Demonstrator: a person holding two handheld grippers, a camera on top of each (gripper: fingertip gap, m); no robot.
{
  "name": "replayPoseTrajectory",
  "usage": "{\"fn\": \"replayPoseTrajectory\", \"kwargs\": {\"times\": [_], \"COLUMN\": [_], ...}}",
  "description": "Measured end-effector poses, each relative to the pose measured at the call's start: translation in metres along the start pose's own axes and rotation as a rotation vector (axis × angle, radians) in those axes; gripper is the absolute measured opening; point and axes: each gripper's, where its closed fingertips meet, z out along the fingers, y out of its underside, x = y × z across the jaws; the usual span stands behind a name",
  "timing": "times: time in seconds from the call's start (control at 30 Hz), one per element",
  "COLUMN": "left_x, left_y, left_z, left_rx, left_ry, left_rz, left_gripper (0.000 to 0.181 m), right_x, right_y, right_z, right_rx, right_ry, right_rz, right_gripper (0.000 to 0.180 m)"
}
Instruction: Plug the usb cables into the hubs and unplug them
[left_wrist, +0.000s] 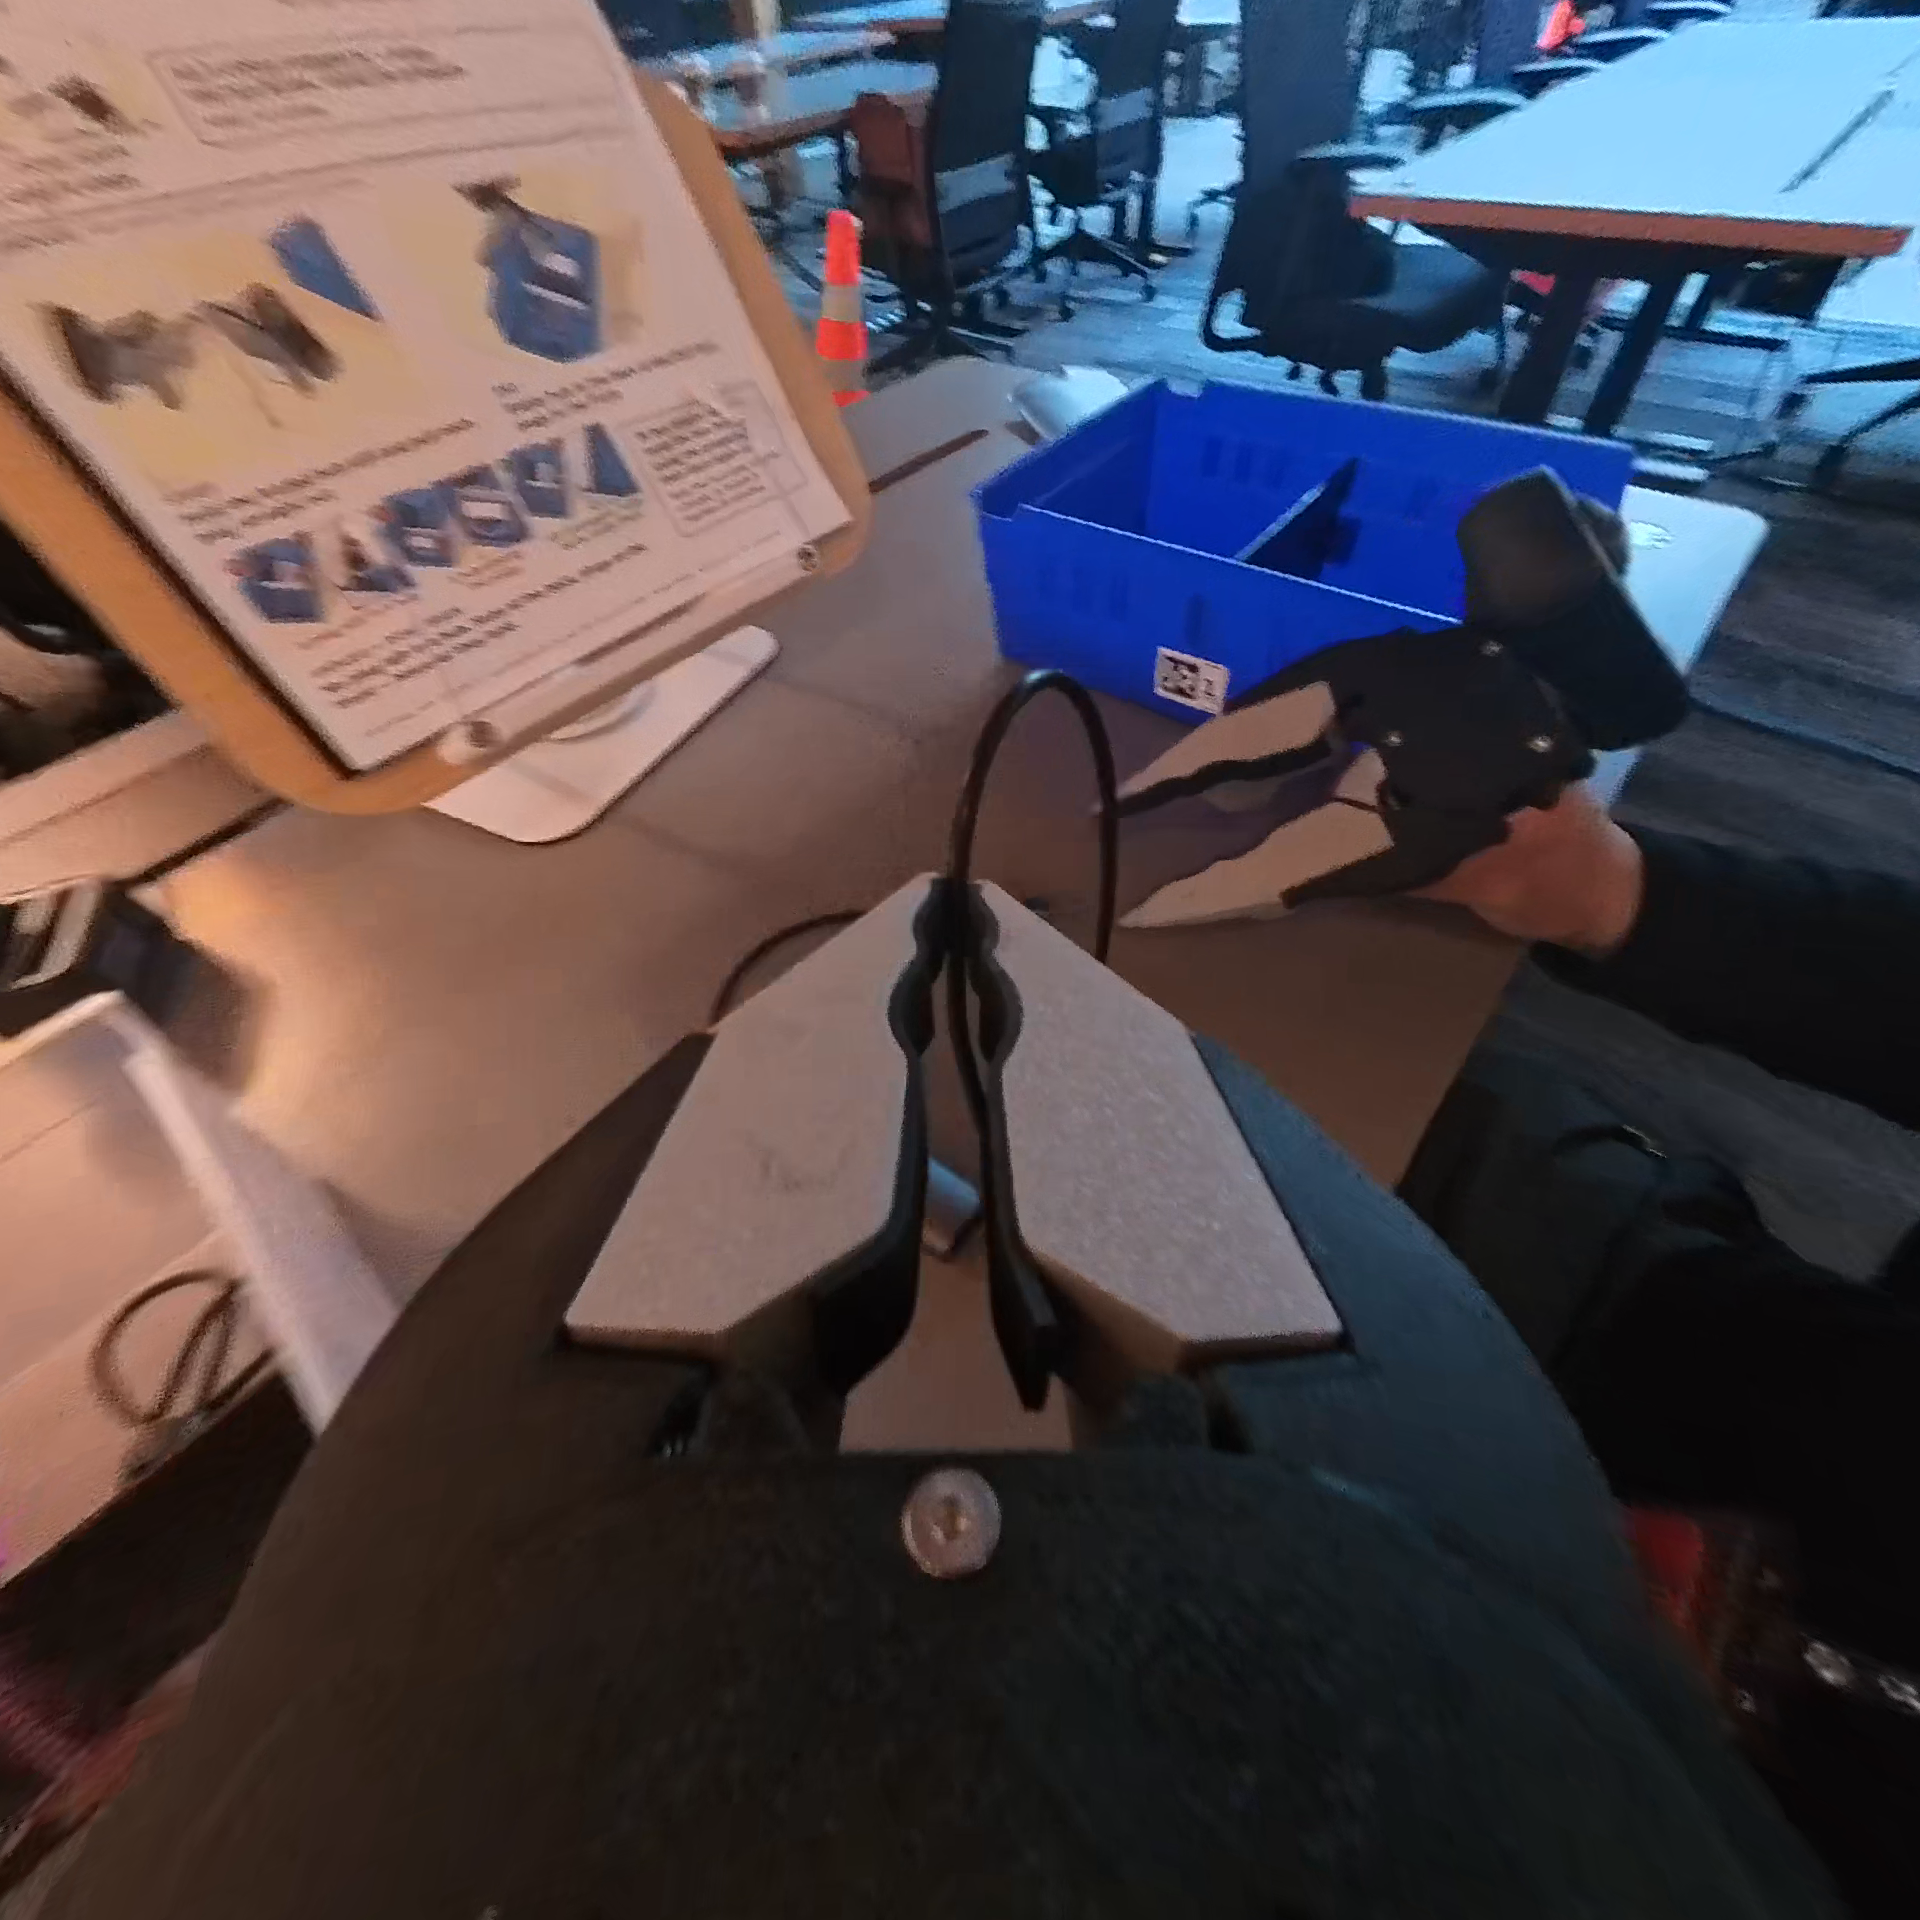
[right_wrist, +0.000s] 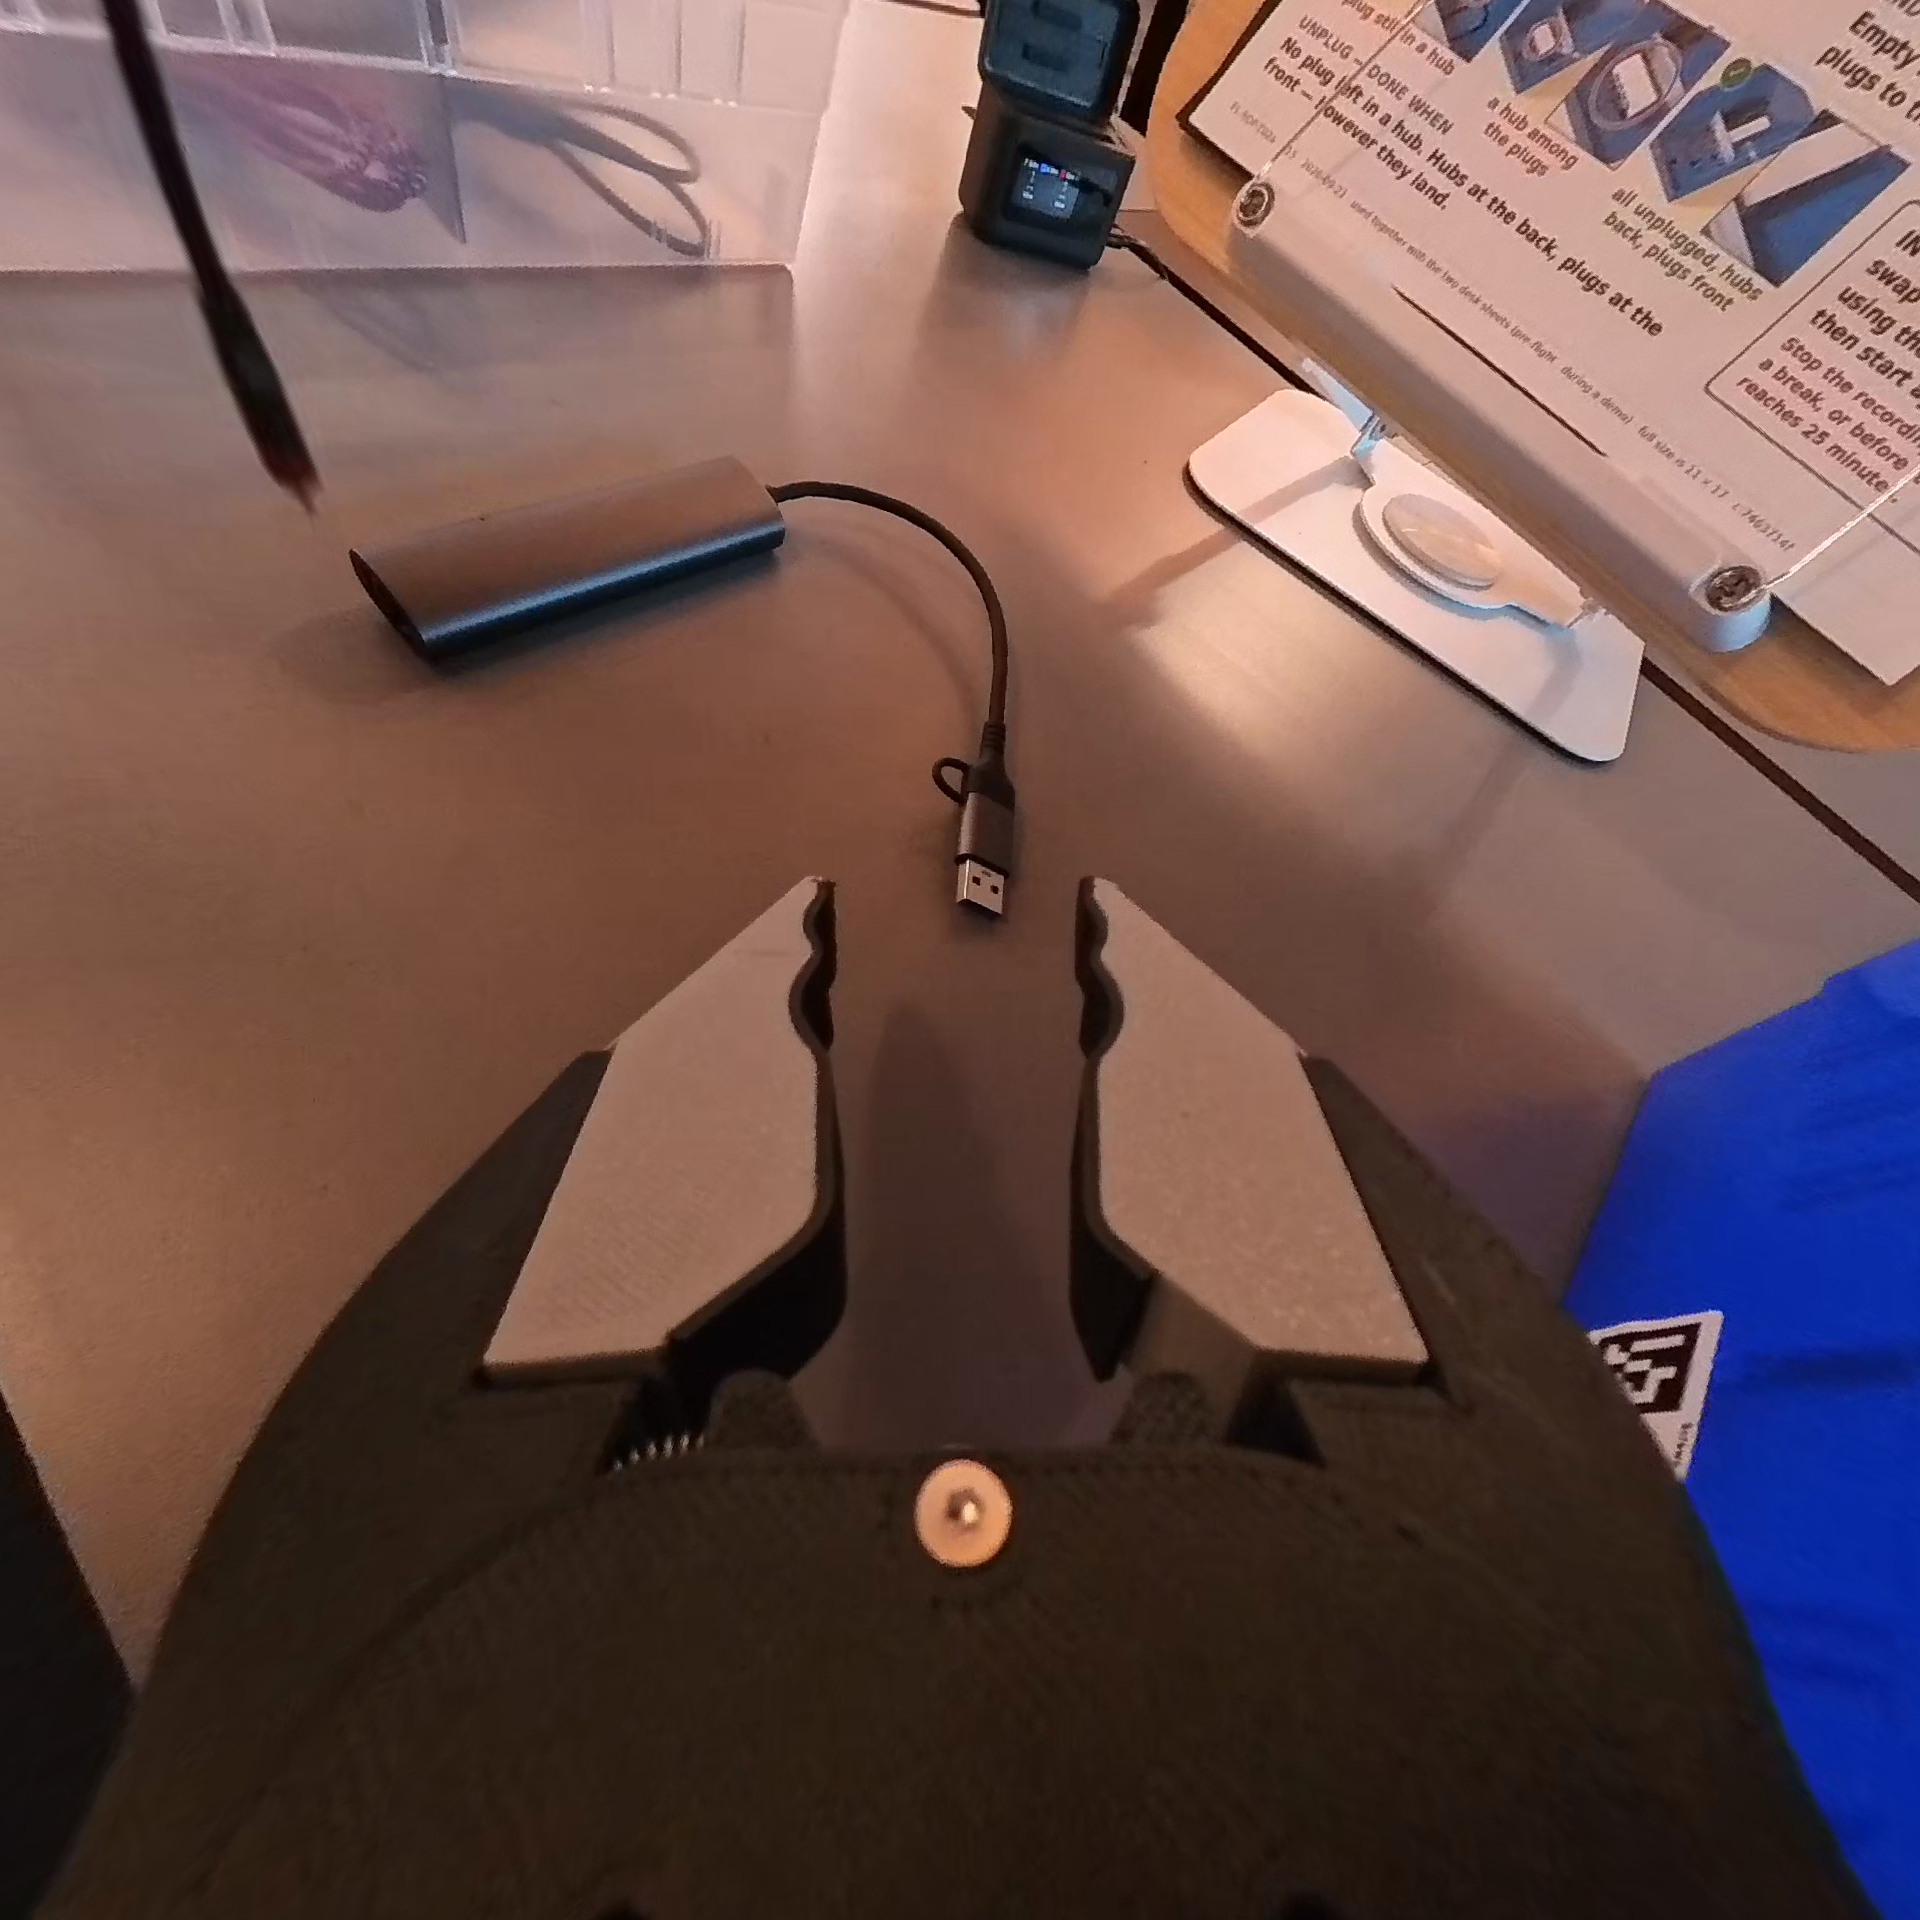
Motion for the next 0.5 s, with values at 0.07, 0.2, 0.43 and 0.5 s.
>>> {"fn": "replayPoseTrajectory", "kwargs": {"times": [0.07, 0.2, 0.43, 0.5], "left_x": [0.012, 0.013, -0.001, -0.012], "left_y": [0.009, 0.04, 0.057, 0.051], "left_z": [0.022, 0.071, 0.072, 0.057], "left_rx": [-0.032, -0.098, -0.164, -0.158], "left_ry": [0.053, 0.07, 0.089, 0.057], "left_rz": [-0.029, -0.162, -0.228, -0.218], "left_gripper": [0.0, 0.0, 0.036, 0.042], "right_x": [0.002, 0.007, 0.008, 0.008], "right_y": [-0.002, -0.008, -0.008, -0.008], "right_z": [-0.001, -0.005, -0.005, -0.005], "right_rx": [0.014, 0.061, 0.065, 0.064], "right_ry": [0.012, 0.024, 0.013, 0.021], "right_rz": [0.002, 0.024, 0.04, 0.03], "right_gripper": [0.044, 0.046, 0.049, 0.049]}}
